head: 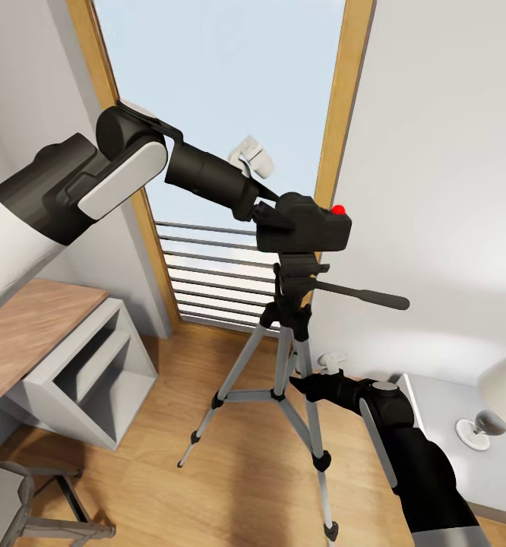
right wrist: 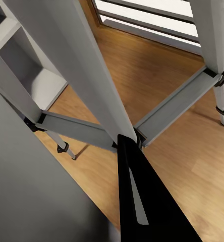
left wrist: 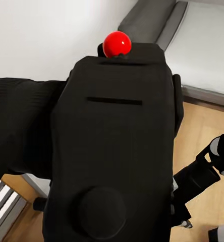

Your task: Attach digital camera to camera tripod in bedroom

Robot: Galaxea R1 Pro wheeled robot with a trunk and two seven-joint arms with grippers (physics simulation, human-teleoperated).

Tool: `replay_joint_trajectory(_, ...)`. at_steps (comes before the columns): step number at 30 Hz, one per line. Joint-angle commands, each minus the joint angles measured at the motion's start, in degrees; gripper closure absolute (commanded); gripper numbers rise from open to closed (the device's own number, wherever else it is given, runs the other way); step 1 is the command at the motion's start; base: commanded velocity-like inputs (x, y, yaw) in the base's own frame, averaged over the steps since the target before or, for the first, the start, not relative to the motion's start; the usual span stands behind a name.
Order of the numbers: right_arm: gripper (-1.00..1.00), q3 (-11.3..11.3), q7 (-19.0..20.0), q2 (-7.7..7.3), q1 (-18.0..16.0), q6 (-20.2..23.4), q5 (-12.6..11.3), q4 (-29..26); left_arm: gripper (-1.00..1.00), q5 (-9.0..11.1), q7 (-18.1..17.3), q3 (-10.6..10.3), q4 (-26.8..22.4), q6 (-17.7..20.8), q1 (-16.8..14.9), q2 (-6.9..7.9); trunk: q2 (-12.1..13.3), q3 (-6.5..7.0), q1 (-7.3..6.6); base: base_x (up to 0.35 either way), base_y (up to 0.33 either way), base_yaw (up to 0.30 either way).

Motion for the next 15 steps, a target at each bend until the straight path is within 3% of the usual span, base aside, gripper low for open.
replay_joint_trajectory(1,1.00,-0.06,0.26,-0.03,-0.04,-0.04,3.07,0.69,-1.00,0.36,0.08,-0.12,-0.01,0.29,-0.10,0.05,-0.07,-0.10,0.03,0.000,0.000,0.000)
replay_joint_trajectory(15,1.00,-0.06,0.26,-0.03,-0.03,-0.04,3.07,0.69,-1.00,0.44,0.23,-0.06,0.19,0.29,-0.10,0.25,-0.07,-0.10,0.03,0.000,0.000,0.000)
